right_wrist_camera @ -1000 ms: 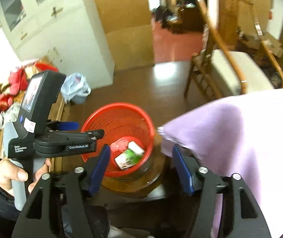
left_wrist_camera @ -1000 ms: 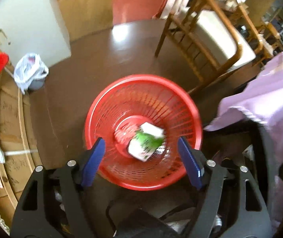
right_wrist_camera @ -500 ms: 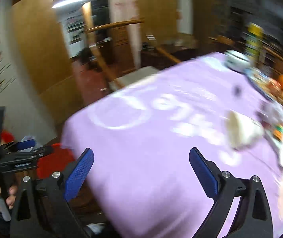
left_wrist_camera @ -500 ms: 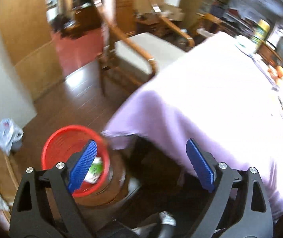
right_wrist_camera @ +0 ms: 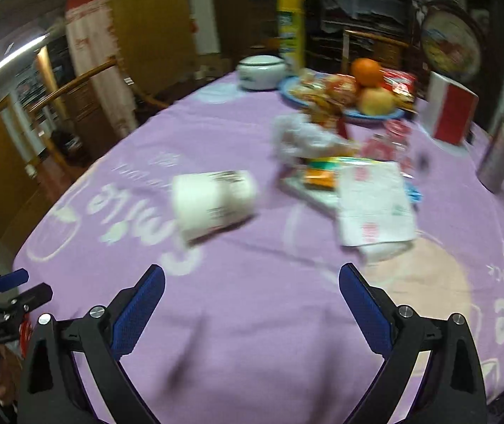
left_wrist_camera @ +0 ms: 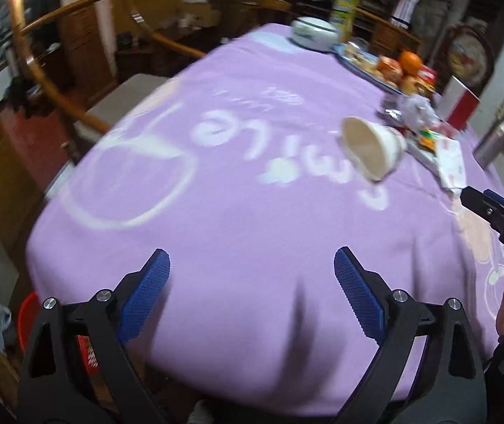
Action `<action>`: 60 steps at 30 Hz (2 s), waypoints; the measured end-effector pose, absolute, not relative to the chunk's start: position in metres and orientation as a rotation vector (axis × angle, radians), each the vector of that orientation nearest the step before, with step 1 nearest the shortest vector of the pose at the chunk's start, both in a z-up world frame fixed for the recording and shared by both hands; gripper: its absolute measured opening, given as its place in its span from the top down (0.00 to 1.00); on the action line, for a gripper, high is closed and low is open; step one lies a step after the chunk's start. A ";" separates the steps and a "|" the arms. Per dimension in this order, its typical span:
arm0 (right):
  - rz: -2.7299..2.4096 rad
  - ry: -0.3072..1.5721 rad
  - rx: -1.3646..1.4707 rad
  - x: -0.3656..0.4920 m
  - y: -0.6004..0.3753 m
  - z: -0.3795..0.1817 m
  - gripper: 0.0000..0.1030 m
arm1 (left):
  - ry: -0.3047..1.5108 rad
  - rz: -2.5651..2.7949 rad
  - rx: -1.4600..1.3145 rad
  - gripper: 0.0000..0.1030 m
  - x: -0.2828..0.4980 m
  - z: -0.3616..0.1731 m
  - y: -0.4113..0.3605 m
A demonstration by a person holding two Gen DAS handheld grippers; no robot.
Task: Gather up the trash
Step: 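Swing both tools back over the table, then grasp the white paper cup rim with the left gripper while the right gripper grasps the tissue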
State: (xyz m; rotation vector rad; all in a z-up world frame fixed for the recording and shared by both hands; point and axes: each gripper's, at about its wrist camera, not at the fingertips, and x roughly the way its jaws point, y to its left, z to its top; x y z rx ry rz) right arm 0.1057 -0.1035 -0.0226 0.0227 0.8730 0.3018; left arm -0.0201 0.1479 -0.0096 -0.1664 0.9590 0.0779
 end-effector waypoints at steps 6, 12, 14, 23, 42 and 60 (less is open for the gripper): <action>0.208 0.870 0.057 0.115 -0.150 -0.030 0.06 | 0.988 -0.010 -0.123 0.12 0.030 -0.014 0.098; 0.178 0.892 0.190 0.127 -0.188 -0.043 0.06 | 1.029 -0.052 -0.136 0.12 0.065 -0.021 0.075; 0.168 0.903 0.224 0.130 -0.195 -0.046 0.06 | 1.036 -0.053 -0.136 0.12 0.076 -0.024 0.069; 0.144 0.916 0.278 0.129 -0.209 -0.051 0.06 | 1.076 -0.127 -0.238 0.12 0.118 -0.029 0.064; 0.136 0.928 0.264 0.133 -0.208 -0.056 0.06 | 1.142 -0.239 -0.324 0.48 0.167 -0.042 0.057; 0.047 0.952 0.188 0.157 -0.201 -0.081 0.08 | 0.975 -0.236 -0.255 0.96 0.092 0.002 0.091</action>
